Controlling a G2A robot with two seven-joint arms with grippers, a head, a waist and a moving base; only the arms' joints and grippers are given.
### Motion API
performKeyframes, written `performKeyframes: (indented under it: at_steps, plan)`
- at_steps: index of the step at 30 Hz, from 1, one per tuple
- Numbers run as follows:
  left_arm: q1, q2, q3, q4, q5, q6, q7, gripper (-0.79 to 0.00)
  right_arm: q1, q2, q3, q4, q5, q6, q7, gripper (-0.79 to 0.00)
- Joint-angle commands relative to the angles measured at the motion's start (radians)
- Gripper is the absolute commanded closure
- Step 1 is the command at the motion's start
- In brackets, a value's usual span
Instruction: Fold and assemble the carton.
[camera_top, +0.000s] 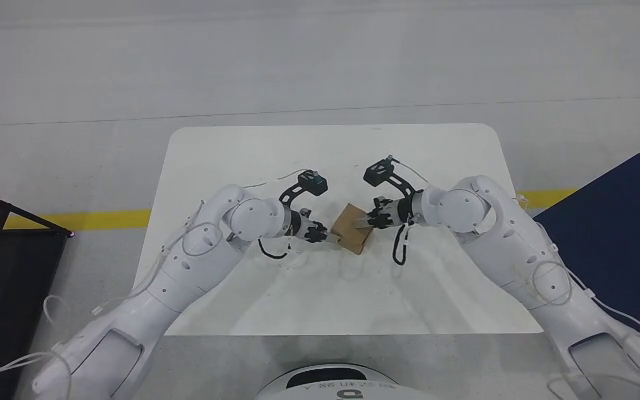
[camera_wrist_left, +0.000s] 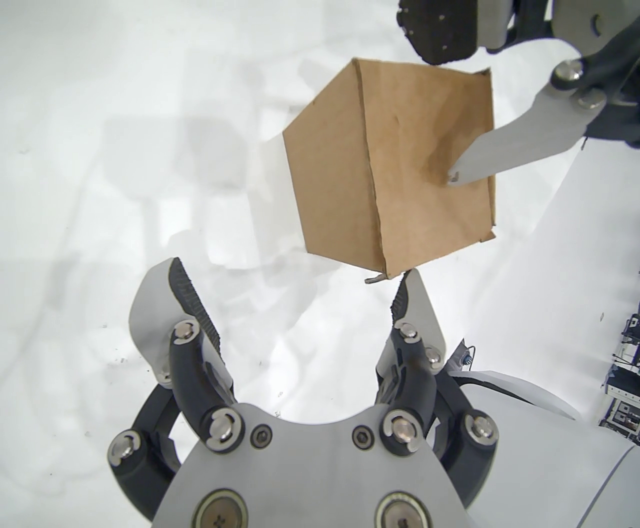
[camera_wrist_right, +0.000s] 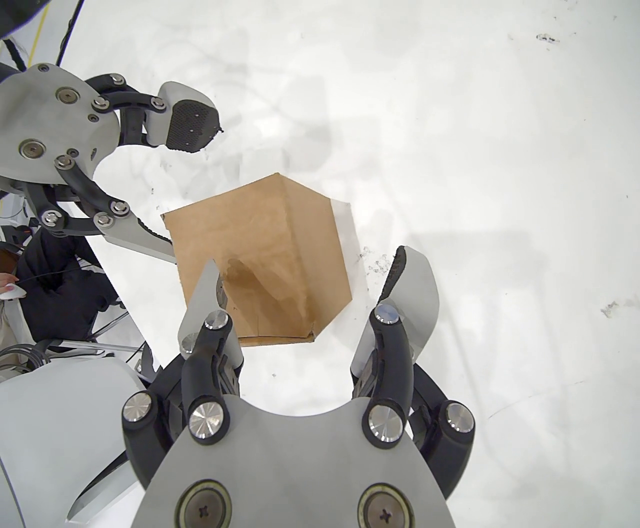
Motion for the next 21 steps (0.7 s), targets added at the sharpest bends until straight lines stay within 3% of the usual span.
performKeyframes:
  at_steps: [1, 11, 21]
  plan:
    - [-0.006, -0.004, 0.008, 0.006, 0.003, -0.001, 0.004, -0.785, 0.000, 0.000, 0.001, 0.000, 0.000, -0.004, 0.003, -0.576]
    - [-0.011, -0.002, -0.018, 0.052, -0.001, -0.009, 0.015, -0.785, -0.002, -0.002, 0.005, -0.004, 0.002, -0.013, 0.012, -0.554]
    - [0.000, 0.001, -0.031, 0.025, -0.020, -0.023, 0.008, -0.785, -0.006, -0.004, 0.003, -0.018, -0.002, -0.012, 0.020, -0.548]
